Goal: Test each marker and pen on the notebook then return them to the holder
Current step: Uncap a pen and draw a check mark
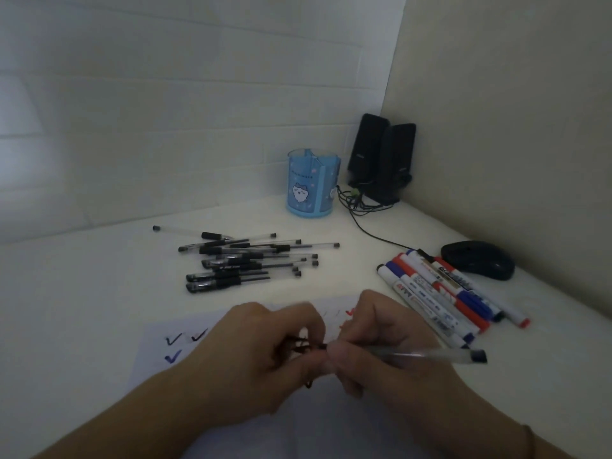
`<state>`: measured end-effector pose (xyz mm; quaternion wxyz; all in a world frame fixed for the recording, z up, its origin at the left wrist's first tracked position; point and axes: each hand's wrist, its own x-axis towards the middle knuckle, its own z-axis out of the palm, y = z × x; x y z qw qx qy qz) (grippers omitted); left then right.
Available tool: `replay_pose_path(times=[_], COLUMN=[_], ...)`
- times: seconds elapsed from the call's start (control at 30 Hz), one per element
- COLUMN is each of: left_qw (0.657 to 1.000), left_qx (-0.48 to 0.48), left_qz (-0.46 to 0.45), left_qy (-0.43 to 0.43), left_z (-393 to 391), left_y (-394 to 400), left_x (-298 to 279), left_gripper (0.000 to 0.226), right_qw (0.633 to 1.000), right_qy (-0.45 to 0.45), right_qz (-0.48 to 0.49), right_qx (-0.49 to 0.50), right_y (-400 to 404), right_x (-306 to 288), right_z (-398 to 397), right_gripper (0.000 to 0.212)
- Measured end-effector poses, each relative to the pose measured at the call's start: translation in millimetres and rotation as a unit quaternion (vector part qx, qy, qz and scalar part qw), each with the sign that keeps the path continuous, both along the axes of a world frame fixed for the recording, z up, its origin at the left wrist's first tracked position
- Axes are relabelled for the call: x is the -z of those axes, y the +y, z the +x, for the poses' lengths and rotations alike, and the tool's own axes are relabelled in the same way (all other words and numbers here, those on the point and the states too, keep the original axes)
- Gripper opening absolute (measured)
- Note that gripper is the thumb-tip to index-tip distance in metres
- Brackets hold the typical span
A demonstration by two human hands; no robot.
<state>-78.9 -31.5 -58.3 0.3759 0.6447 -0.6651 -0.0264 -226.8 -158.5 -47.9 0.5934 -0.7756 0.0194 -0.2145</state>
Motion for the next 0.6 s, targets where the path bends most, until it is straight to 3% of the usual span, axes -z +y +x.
replay_pose_path(times=[0.07,0.17,0.23,0.4,0.5,0.6], left_qw=[0.999,0.989,0.978,0.989,0.99,0.989], left_qx=[-0.007,-0.027,-0.049,-0.056,-0.047,-0.042], left_qz=[-0.01,-0.049,-0.063,-0.057,-0.033,-0.026], left_qy=[0.042,0.135,0.194,0.123,0.127,0.138], left_z=[1,7,11,10,9,9], left_y=[0,-1,-2,-6,-7,-7], left_x=[1,4,6,7,7,7], left_gripper=[0.03,0.021,0.025,0.022,0.026,0.021], right_qw=[0.999,0.998,0.996,0.978,0.972,0.969], right_qy=[0.002,0.035,0.081,0.108,0.098,0.103], right_qz=[0.013,0.015,-0.013,-0.151,-0.172,-0.182], right_qx=[0.029,0.039,0.039,0.098,0.128,0.132], right_y=[-3,-11,-14,-8,-9,-13], right_x=[-4,-10,-8,4,4,6], right_z=[-3,-7,-7,-3,-3,-1], right_gripper=[0.011,0.006,0.016,0.014,0.024,0.01])
